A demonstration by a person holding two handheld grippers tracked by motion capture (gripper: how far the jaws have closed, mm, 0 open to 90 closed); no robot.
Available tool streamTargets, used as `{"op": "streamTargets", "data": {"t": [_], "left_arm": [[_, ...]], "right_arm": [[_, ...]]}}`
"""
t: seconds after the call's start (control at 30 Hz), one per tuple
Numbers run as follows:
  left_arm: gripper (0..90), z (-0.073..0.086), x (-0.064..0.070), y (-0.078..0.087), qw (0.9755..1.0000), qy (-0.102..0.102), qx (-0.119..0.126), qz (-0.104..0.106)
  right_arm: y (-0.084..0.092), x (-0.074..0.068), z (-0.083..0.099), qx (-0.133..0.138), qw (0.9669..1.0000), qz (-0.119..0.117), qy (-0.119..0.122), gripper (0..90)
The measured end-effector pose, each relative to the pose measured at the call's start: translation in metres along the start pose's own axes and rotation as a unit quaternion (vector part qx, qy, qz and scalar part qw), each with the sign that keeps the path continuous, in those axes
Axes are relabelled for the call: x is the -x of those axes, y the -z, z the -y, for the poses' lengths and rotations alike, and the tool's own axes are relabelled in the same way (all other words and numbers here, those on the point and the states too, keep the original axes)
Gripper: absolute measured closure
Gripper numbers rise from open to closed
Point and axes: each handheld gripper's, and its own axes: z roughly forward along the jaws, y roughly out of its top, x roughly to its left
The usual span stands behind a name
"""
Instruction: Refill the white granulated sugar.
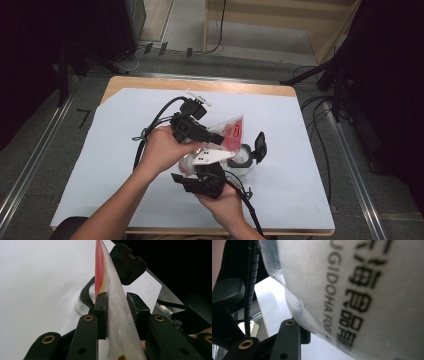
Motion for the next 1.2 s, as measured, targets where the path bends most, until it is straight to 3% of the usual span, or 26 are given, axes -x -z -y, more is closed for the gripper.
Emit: {"op": "streamTargets", "data": {"t": [0.67, 1.2], "left_arm": [[71.5, -0.0007, 0.0027, 0.0011, 0.9999, -0.012, 0.003, -0.005], [69.9, -0.0011, 0.0037, -0.0003, 0.9998, -0.019, 0.001, -0.006]], "right_arm": [[0.0004, -0.0014, -0.0008, 0.002, 1.0, 0.0, -0.001, 63.0], [0.0012, -0.0018, -0.0011, 0.003, 0.9997, -0.009, -0.022, 63.3]]}}
